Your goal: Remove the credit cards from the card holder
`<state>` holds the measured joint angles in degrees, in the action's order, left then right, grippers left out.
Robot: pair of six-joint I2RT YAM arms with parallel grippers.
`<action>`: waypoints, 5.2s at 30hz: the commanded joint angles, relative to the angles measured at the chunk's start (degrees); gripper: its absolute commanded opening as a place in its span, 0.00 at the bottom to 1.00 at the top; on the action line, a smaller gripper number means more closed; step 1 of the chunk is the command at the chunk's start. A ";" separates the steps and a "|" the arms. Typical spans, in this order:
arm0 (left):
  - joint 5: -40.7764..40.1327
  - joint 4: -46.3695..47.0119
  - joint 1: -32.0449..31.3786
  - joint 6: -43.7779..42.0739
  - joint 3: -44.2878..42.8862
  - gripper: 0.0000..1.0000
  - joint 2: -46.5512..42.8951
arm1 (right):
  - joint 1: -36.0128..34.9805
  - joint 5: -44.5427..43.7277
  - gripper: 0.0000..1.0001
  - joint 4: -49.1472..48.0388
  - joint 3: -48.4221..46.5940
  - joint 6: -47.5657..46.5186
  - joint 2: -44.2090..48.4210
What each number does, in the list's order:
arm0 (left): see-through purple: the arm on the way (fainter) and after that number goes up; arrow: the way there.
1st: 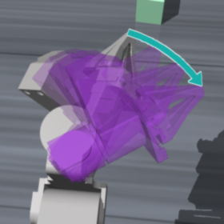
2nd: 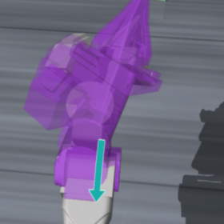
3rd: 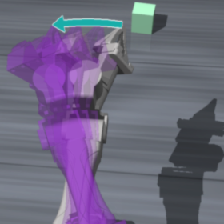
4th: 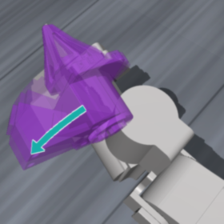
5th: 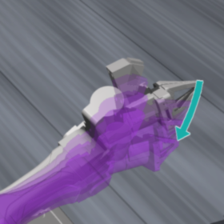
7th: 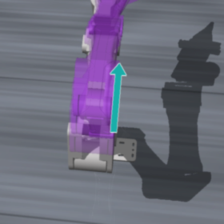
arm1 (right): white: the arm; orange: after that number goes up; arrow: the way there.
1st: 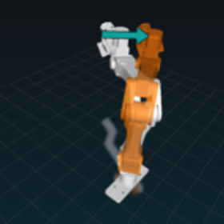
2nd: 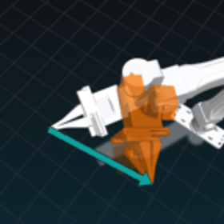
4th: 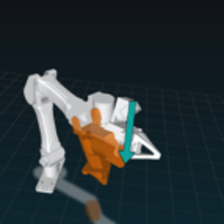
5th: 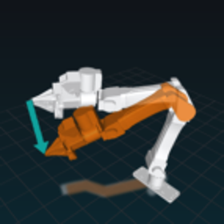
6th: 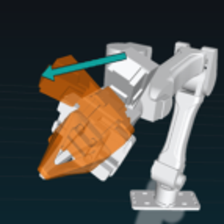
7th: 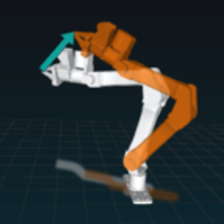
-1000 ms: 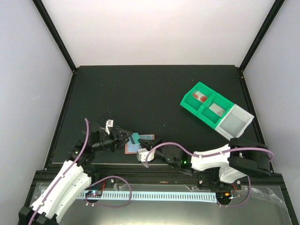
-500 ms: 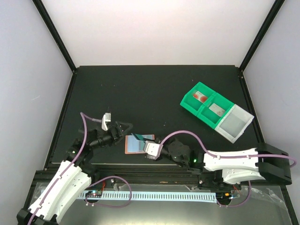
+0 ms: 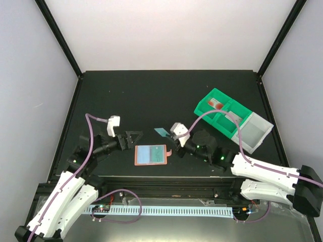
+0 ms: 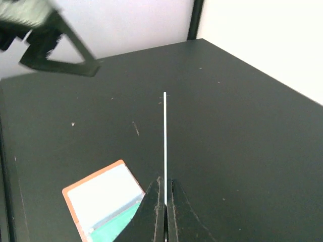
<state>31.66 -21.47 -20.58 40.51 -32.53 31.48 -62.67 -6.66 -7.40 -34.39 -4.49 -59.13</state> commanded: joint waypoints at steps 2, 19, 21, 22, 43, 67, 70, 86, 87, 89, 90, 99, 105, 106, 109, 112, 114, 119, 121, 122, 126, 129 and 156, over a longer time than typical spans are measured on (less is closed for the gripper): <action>-2.90 -0.18 0.37 -6.99 1.52 0.99 -0.36 | 8.46 10.65 0.01 2.92 0.38 13.56 3.30; -4.64 -1.10 0.45 -12.36 2.83 0.99 7.12 | 45.79 29.96 0.01 11.20 1.71 33.91 3.90; -5.26 -1.59 0.45 -12.13 2.91 0.99 7.35 | 49.28 28.34 0.01 14.31 1.06 34.59 5.28; -5.55 -1.84 0.41 -11.98 2.91 0.99 7.48 | 50.84 26.92 0.01 16.15 0.62 34.91 6.27; -0.30 -3.16 0.54 -13.46 0.10 0.99 17.24 | 87.50 17.63 0.01 30.46 -6.22 29.52 5.97; 1.30 -2.00 0.54 -9.23 -1.84 0.99 19.42 | 89.80 15.88 0.01 25.85 -5.84 25.54 -11.12; 1.51 -2.17 0.56 -8.30 -2.34 0.99 19.91 | 89.83 18.43 0.01 24.41 -6.05 24.92 -14.06; 1.48 1.64 0.45 -1.82 0.43 0.99 17.38 | 89.70 20.91 0.18 21.30 -8.77 23.66 -22.99; 1.65 2.04 0.45 -1.39 0.90 0.99 17.31 | 89.74 20.45 0.20 21.26 -8.60 23.87 -22.58; 1.95 2.95 0.45 -0.82 1.84 0.99 17.21 | 89.71 19.33 0.24 21.52 -8.75 24.45 -21.74; 1.95 3.08 0.45 -0.79 2.04 0.99 17.21 | 89.70 18.79 0.27 21.85 -9.01 24.95 -21.40; 2.24 3.28 0.39 -2.43 2.65 0.99 19.69 | 89.26 12.23 0.43 27.60 -12.40 28.09 -17.70; 1.33 3.13 0.36 -4.18 2.71 0.99 23.63 | 87.55 15.18 0.63 30.82 -14.37 29.09 -13.34; 1.04 3.24 0.32 -4.22 3.07 0.99 24.03 | 86.91 16.39 0.63 31.05 -14.31 29.18 -12.38; -0.85 3.85 0.35 -3.57 4.22 0.99 25.25 | 84.33 18.07 0.62 32.78 -14.23 29.46 -9.38; -3.63 3.83 0.36 -3.05 4.98 0.99 26.49 | 81.45 21.73 0.62 33.38 -13.28 30.13 -6.07; -5.84 3.64 0.37 -3.03 5.47 0.99 27.09 | 79.53 24.14 0.61 34.00 -12.55 30.34 -4.09; -10.34 5.45 0.36 -2.65 7.34 0.99 28.46 | 67.88 23.09 0.59 35.71 -10.65 30.65 2.15; -9.50 7.35 0.32 -2.42 7.80 0.99 30.45 | 62.33 21.87 0.58 35.26 -9.31 31.99 4.35; -8.60 8.09 0.39 -2.45 7.88 0.99 31.45 | 59.98 21.44 0.58 35.12 -8.57 32.76 5.14; -4.06 11.39 0.21 -2.73 7.94 0.97 35.74 | 52.15 21.50 0.56 32.87 -5.09 37.30 7.51; -1.05 14.26 -0.26 -2.56 8.76 0.93 38.13 | 46.77 20.97 0.55 30.70 -2.35 40.26 8.30; -1.30 17.53 -4.69 1.40 13.49 0.80 32.69 | 3.59 8.68 0.52 9.88 -3.67 55.78 -14.02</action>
<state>30.41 -3.42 -24.84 43.22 -20.05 62.87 -56.73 4.45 9.34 -36.67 47.77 -69.34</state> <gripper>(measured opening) 0.794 0.521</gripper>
